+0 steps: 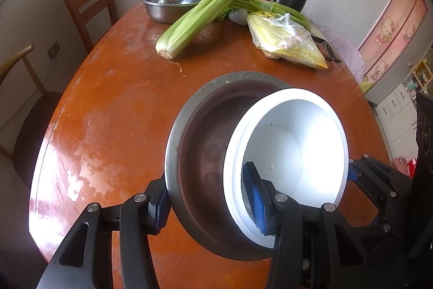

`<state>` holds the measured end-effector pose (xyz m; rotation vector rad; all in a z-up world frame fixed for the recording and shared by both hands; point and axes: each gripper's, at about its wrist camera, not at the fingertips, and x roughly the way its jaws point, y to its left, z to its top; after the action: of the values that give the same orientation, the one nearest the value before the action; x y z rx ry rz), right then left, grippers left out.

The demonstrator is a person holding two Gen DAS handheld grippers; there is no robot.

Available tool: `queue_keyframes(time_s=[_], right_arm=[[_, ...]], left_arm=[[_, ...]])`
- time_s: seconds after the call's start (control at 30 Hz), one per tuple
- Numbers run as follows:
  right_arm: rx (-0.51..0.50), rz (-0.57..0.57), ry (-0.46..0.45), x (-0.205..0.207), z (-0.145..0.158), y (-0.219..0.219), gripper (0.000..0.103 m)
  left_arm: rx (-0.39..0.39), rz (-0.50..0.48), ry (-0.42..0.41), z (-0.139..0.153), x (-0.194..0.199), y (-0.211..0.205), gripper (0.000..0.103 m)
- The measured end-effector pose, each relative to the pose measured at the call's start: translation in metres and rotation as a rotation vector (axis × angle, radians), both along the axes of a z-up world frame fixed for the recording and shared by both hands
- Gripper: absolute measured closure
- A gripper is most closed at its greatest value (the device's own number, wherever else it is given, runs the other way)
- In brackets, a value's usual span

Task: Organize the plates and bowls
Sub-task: 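Lower the steel bowl stack onto the metal pan and open the left gripper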

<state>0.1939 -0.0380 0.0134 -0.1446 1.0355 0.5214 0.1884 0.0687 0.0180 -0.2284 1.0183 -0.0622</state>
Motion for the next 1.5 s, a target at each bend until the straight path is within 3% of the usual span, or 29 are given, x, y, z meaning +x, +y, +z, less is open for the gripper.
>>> queue_keyframes(time_s=[0.53,0.83,1.1,1.33,1.5], right_arm=[[-0.023,-0.005,0.005,0.002,-0.007,0.002,0.033],[-0.053,-0.016,-0.021,0.003,-0.008,0.0,0.033],[-0.088,-0.025,-0.078,0.001,-0.003,-0.001,0.033],[-0.087,-0.023,-0.071,0.001,-0.006,-0.001,0.033],[-0.095,-0.017,-0.074,0.0,-0.007,0.0,0.033]], left_arm=[[0.003,0.011,0.021,-0.009,0.002,0.004,0.053],[-0.009,0.032,-0.022,0.004,-0.005,0.015,0.052],[-0.128,0.076,0.002,-0.001,-0.01,0.04,0.05],[-0.135,0.051,0.038,-0.013,0.0,0.032,0.045],[-0.128,0.051,0.06,-0.024,0.008,0.03,0.033]])
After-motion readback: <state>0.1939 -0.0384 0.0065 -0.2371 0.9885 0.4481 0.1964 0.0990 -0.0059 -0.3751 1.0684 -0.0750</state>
